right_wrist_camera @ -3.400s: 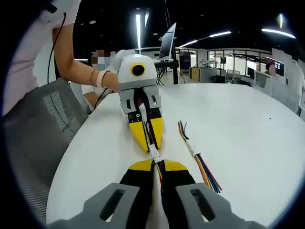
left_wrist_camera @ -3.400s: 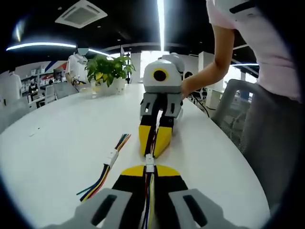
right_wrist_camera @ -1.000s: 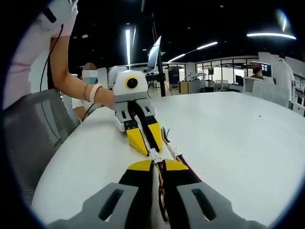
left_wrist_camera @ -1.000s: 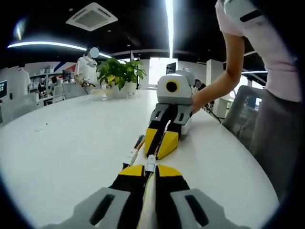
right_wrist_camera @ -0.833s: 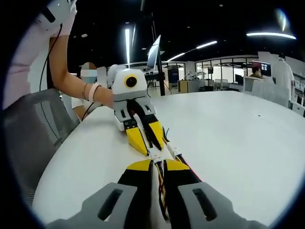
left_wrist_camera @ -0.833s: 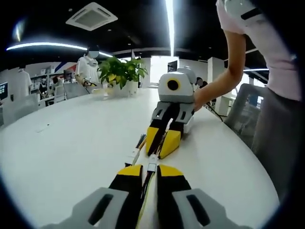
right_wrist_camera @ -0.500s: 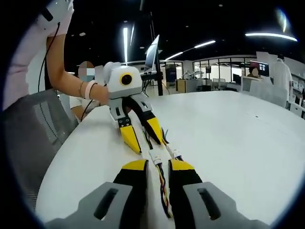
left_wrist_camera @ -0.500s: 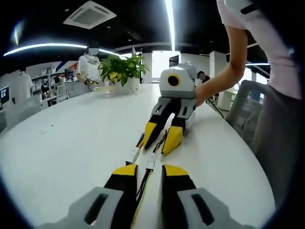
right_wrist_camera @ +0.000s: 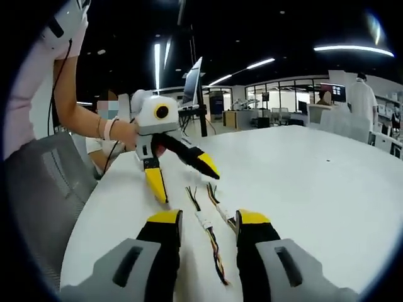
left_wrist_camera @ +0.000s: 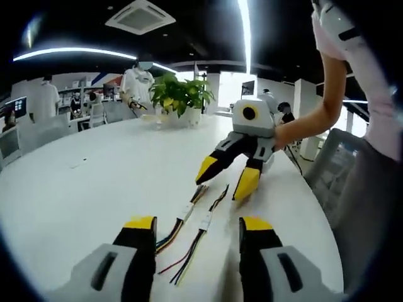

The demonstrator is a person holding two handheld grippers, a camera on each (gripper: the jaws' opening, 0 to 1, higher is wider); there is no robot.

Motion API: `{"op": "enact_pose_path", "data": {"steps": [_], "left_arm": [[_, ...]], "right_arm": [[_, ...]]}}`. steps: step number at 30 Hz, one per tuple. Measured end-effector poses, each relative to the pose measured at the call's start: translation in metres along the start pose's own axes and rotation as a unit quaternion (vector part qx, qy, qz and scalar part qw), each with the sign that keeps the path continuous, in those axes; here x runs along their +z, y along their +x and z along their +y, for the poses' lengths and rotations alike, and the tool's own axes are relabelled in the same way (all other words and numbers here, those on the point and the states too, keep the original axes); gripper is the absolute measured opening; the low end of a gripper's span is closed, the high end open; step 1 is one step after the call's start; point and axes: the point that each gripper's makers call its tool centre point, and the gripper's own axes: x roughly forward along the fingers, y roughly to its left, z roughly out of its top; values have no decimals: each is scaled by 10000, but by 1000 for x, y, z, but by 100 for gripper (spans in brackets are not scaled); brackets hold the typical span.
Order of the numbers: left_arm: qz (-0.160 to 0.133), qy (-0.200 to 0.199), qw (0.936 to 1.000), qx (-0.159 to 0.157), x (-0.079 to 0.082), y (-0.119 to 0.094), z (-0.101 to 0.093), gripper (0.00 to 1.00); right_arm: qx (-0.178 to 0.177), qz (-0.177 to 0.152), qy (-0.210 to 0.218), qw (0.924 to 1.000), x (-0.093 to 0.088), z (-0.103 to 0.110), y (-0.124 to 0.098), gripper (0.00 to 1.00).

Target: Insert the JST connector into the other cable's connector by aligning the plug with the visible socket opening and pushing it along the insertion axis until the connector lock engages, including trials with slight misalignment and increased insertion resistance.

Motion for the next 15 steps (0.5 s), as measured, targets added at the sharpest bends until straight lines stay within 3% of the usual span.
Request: {"op": "enact_pose_path", "data": {"steps": [3,7,10,13,15], "left_arm": [[-70,31,9997,220,10,-8,7,62],[-115,-65,9987,484,19,-18,13,80],[-114,-219,9975,657,24,-29,14,88],[-86,-255,9965,797,26,-37,13,92],[11,-219,9963,833,25,-43,11,92]], "right_arm": [[-346,-45,25,9994,6,-8,-6,51],[-431,-154,19,9989,18,-5,-14,52],[-576,-213,89,9981,27,-4,-24,57],[-755,-308,352,9960,35,-5,-32,75],[-860,-280,272,9955,37,-5,-38,78]]}}
